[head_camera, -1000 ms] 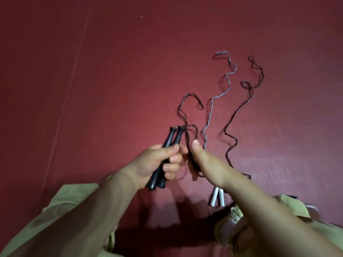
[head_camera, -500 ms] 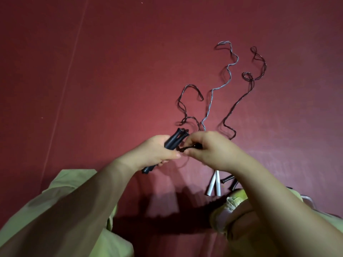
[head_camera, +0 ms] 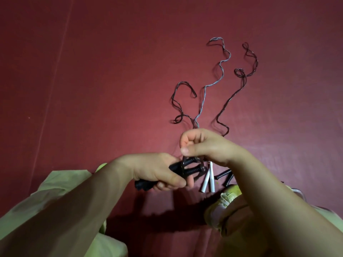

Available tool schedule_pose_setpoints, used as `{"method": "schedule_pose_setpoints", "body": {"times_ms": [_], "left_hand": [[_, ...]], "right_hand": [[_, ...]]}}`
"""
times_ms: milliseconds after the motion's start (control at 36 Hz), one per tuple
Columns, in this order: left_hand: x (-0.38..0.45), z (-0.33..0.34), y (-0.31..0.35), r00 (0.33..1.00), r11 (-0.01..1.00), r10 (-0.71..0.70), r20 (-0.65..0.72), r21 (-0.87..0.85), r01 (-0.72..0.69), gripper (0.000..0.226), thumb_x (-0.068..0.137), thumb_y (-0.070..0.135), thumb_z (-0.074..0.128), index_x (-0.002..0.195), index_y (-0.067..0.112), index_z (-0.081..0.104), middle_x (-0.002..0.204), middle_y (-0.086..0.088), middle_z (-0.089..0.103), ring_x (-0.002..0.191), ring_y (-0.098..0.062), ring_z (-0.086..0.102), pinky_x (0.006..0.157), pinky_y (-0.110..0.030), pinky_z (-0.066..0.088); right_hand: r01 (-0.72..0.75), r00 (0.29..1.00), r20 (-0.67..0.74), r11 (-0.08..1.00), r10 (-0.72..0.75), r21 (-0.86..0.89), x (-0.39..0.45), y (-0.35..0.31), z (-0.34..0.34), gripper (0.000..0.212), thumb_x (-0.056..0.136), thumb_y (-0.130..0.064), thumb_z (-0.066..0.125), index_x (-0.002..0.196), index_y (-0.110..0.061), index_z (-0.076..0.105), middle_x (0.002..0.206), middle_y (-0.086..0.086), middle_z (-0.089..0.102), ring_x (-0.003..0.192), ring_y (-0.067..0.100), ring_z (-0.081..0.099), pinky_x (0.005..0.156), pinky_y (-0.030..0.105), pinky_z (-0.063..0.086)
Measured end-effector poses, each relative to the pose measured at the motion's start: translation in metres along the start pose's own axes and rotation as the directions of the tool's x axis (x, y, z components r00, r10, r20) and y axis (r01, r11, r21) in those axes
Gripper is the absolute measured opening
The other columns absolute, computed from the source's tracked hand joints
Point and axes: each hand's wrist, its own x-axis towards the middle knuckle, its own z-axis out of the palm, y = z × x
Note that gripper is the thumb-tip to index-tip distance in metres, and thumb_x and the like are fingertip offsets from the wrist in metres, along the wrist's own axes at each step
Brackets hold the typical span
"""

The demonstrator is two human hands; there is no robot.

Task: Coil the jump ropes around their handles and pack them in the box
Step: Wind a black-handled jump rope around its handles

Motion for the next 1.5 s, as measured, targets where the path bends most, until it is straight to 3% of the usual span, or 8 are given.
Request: {"method": "schedule_pose_setpoints", "body": {"times_ms": [167, 444, 556, 667, 750, 1000, 1222, 1500], "left_hand": [[-0.016, -0.020, 0.000, 0.963, 0.888, 0.267, 0.038, -0.398, -0.230, 0.033, 0.069, 0.038, 0.083, 0.094, 0.021, 0.070, 0.061, 0.007, 0.049, 0.043, 0.002, 0.039, 0.041, -0.012, 0.034], [-0.024, -0.024, 0.003, 0.942, 0.864, 0.297, -0.153, -0.376, -0.334, 0.062, 0.063, 0.052, 0.083, 0.096, 0.015, 0.046, 0.062, 0.004, 0.049, 0.041, 0.000, 0.035, 0.038, -0.013, 0.032], [-0.024, -0.024, 0.007, 0.927, 0.855, 0.278, -0.253, -0.375, -0.359, 0.070, 0.060, 0.057, 0.082, 0.103, 0.013, 0.048, 0.061, 0.002, 0.050, 0.041, -0.003, 0.035, 0.037, -0.014, 0.031], [-0.022, -0.020, 0.010, 0.892, 0.876, 0.241, -0.383, -0.310, -0.369, 0.053, 0.079, 0.061, 0.060, 0.103, 0.014, 0.053, 0.059, 0.001, 0.050, 0.040, -0.005, 0.034, 0.038, -0.016, 0.029], [-0.018, -0.017, 0.014, 0.853, 0.903, 0.194, -0.484, -0.251, -0.348, 0.055, 0.079, 0.057, 0.044, 0.109, 0.011, 0.053, 0.057, 0.000, 0.050, 0.039, -0.007, 0.032, 0.038, -0.017, 0.025], [-0.010, -0.015, 0.013, 0.810, 0.926, 0.178, -0.559, -0.184, -0.330, 0.054, 0.073, 0.060, 0.045, 0.102, 0.015, 0.054, 0.058, 0.001, 0.052, 0.041, -0.009, 0.033, 0.038, -0.018, 0.026], [-0.005, -0.014, 0.012, 0.771, 0.965, 0.162, -0.616, -0.063, -0.254, 0.013, 0.099, 0.034, 0.043, 0.097, 0.026, 0.052, 0.062, 0.000, 0.051, 0.042, -0.008, 0.036, 0.042, -0.020, 0.027], [-0.001, -0.018, 0.006, 0.700, 0.975, 0.169, -0.693, 0.012, -0.224, 0.015, 0.100, 0.037, 0.043, 0.099, 0.031, 0.057, 0.059, 0.003, 0.054, 0.044, -0.010, 0.040, 0.043, -0.022, 0.030]], "right_hand": [[0.157, 0.987, -0.037, 0.942, -0.153, 0.297, 0.005, -0.006, 0.000, 0.052, 0.064, -0.066, 0.074, 0.094, -0.023, 0.075, 0.077, 0.020, 0.053, 0.056, 0.015, 0.040, 0.047, 0.019, 0.031], [0.253, 0.959, -0.164, 0.960, -0.232, 0.122, 0.007, 0.003, -0.003, 0.068, 0.073, -0.064, 0.070, 0.117, -0.011, 0.068, 0.066, 0.024, 0.039, 0.057, 0.015, 0.032, 0.048, 0.019, 0.028], [0.202, 0.961, -0.205, 0.978, -0.186, 0.058, 0.004, 0.002, -0.005, 0.034, 0.083, -0.031, 0.067, 0.109, -0.009, 0.066, 0.059, -0.007, 0.051, 0.050, 0.007, 0.037, 0.046, 0.016, 0.028], [0.159, 0.933, -0.332, 0.986, -0.137, 0.041, 0.005, 0.001, 0.002, 0.011, 0.081, -0.015, 0.062, 0.084, -0.005, 0.059, 0.051, -0.010, 0.044, 0.043, 0.004, 0.032, 0.042, 0.012, 0.029], [0.125, 0.869, -0.479, 0.991, -0.128, -0.038, 0.010, 0.007, 0.007, 0.022, 0.088, -0.008, 0.067, 0.071, -0.009, 0.053, 0.048, -0.009, 0.033, 0.041, 0.003, 0.028, 0.040, 0.011, 0.028], [0.028, 0.775, -0.616, 0.980, -0.145, -0.196, 0.017, 0.013, 0.010, 0.027, 0.085, -0.021, 0.071, 0.069, -0.007, 0.054, 0.048, -0.015, 0.041, 0.046, 0.002, 0.031, 0.047, 0.017, 0.028], [-0.154, 0.709, -0.700, 0.950, -0.085, -0.271, 0.018, 0.015, 0.019, 0.054, 0.080, -0.047, 0.072, 0.065, -0.001, 0.047, 0.058, 0.021, 0.054, 0.049, 0.021, 0.047, 0.054, 0.044, 0.049], [-0.266, 0.681, -0.726, 0.892, -0.096, -0.367, 0.020, 0.012, 0.028, 0.052, 0.084, -0.051, 0.065, 0.057, -0.016, 0.038, 0.042, -0.008, 0.040, 0.040, 0.007, 0.039, 0.050, 0.031, 0.031]]}}
